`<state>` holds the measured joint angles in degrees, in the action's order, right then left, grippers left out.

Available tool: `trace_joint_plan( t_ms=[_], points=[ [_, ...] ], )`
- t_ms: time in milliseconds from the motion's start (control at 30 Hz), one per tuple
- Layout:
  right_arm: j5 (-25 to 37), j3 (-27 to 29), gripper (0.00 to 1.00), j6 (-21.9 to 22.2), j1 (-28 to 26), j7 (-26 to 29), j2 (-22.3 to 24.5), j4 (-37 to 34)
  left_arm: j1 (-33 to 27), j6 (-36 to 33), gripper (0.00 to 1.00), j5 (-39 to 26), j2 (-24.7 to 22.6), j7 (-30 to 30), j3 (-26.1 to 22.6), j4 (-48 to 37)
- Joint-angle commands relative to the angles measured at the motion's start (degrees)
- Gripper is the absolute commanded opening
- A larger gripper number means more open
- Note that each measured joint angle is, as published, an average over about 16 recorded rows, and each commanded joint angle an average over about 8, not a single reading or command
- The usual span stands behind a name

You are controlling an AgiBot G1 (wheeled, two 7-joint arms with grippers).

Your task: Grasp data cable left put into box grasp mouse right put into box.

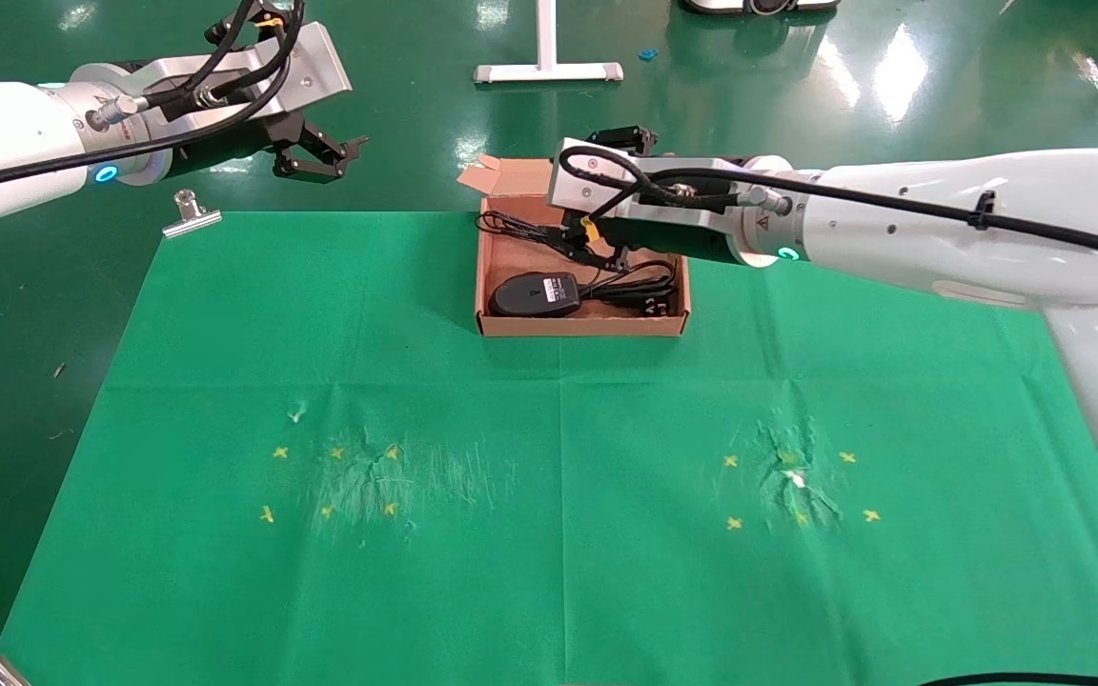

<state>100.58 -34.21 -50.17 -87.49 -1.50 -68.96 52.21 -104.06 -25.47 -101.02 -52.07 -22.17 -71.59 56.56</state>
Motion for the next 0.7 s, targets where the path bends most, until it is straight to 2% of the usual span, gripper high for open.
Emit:
trace_joint_plan(
  t_ms=[33,700],
  points=[
    [-0.35,0.11,1.0,-0.25,0.12,0.1,0.2,0.14,0.0,0.01,1.0,0.01,0.0,0.01,0.0,0.0],
    [-20.26,6.28,1.0,-12.28,8.92,4.24,11.71,7.38,0.0,0.01,1.0,0.01,0.0,0.01,0.0,0.0]
  ],
)
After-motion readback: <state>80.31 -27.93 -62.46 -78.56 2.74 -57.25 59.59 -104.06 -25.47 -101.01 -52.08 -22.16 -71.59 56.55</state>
